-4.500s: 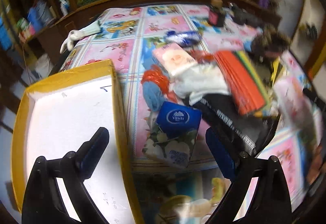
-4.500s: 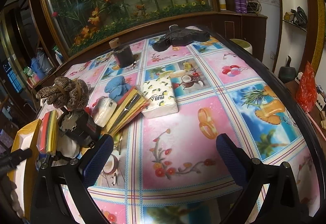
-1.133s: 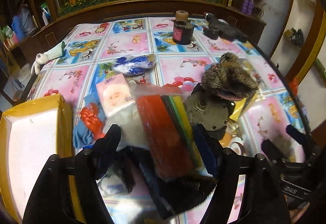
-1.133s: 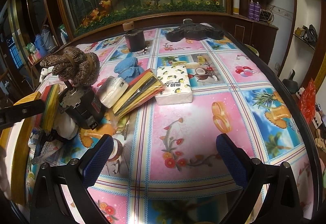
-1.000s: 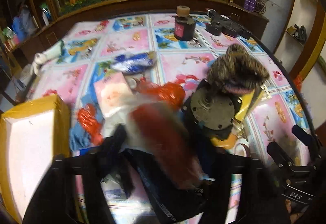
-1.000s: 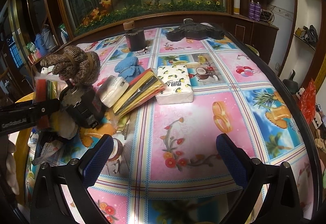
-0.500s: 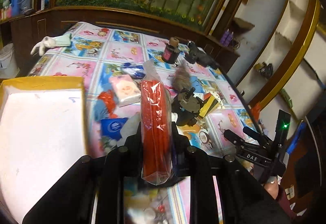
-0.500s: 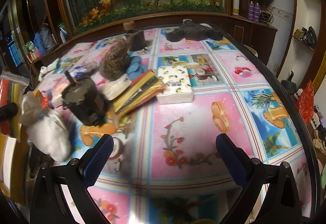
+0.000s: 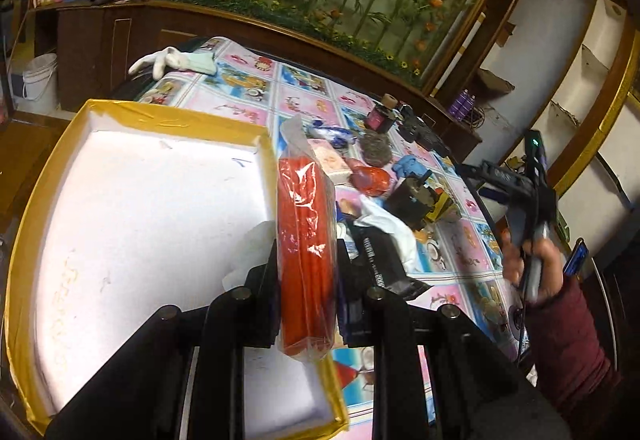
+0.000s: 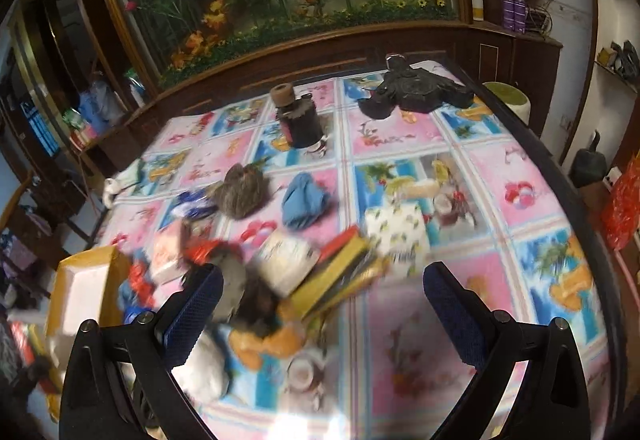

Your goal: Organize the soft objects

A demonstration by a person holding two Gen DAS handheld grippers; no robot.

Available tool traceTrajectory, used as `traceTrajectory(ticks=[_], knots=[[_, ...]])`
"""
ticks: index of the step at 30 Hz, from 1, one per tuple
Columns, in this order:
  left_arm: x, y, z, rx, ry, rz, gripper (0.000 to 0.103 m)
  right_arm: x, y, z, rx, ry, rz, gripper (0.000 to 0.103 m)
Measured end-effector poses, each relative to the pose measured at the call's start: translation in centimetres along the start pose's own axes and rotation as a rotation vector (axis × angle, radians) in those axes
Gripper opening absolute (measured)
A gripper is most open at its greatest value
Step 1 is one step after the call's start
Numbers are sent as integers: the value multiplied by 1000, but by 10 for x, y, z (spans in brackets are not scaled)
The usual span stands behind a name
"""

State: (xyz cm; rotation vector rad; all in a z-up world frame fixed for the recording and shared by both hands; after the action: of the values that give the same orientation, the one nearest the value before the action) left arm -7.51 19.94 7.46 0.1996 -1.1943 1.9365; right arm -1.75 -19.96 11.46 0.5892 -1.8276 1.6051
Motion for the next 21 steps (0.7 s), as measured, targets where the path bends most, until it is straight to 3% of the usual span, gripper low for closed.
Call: traceTrajectory(ticks=[6, 11, 13, 14, 16, 21], knots=[[3, -2, -20, 30, -37, -6, 19, -65, -54, -37, 79, 28, -127, 92], [3, -3, -38, 61, -71, -14, 19, -118, -75, -70, 175, 83, -219, 83], [3, -3, -44, 75, -71, -13, 19, -137, -74, -81, 220, 133, -245, 57], [3, -3, -46, 80, -70, -12, 19, -142, -73, -84, 228, 128, -258, 31], [3, -2, -48, 83, -59, -9, 19, -144, -71, -84, 209, 108, -266, 32], [2, 1, -45, 82, -47, -18, 19, -104, -68, -71, 155, 120, -157, 32]])
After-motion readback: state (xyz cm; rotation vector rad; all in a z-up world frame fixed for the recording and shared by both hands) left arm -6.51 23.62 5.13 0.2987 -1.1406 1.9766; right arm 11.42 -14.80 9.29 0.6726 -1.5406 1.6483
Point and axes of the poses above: each gripper's, at about its wrist camera, not at the fingertips, and x roughly against the way its jaws point, z to its right, y to its underside, the point moved 1 cm from there along -x, roughly the way its jaws point, and after that the axes turned 13 degrees about y, right-handed, at the moved point
